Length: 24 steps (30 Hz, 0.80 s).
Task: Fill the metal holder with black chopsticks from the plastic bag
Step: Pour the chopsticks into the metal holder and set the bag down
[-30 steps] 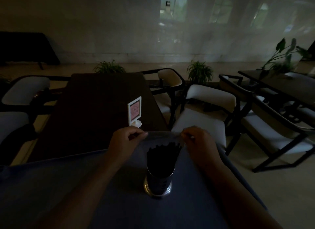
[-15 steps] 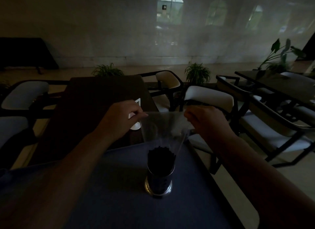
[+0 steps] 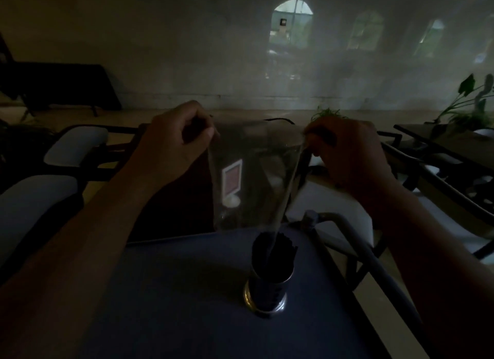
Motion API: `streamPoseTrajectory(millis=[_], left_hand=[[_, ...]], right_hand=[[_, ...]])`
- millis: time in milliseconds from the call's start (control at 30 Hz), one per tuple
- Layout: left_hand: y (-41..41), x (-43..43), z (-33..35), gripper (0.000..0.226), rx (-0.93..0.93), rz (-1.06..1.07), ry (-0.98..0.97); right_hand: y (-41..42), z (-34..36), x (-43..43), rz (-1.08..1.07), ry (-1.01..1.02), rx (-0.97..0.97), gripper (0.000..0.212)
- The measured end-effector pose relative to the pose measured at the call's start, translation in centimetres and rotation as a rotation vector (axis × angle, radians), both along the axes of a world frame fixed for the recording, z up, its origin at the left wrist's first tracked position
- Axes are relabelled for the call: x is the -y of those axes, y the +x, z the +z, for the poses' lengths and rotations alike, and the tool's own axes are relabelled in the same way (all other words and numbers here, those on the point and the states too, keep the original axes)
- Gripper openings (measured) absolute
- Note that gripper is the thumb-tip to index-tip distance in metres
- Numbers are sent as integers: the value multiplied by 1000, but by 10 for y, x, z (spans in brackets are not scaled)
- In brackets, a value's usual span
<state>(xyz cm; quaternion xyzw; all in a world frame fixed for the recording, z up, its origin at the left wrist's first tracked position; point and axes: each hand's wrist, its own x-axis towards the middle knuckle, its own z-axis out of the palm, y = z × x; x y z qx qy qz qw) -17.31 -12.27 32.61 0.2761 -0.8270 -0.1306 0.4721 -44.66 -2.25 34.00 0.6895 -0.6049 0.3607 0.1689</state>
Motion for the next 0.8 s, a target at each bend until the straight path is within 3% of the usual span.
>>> streamPoseTrajectory(millis=[333,500,633,800], left_hand=[[94,-7,-27,14,105,385,-64],[123,-15,-49,10,-15,513,110],[140,-26,-65,10,-183,455,234],[145,-45,-95,9,-236,394,305]], right_hand=[[84,-34,71,205,107,4,20],[120,-55,89,349,181,-57,15],[138,-71,86,444,103,193,19],[152,-103,72,493,152,530,14]])
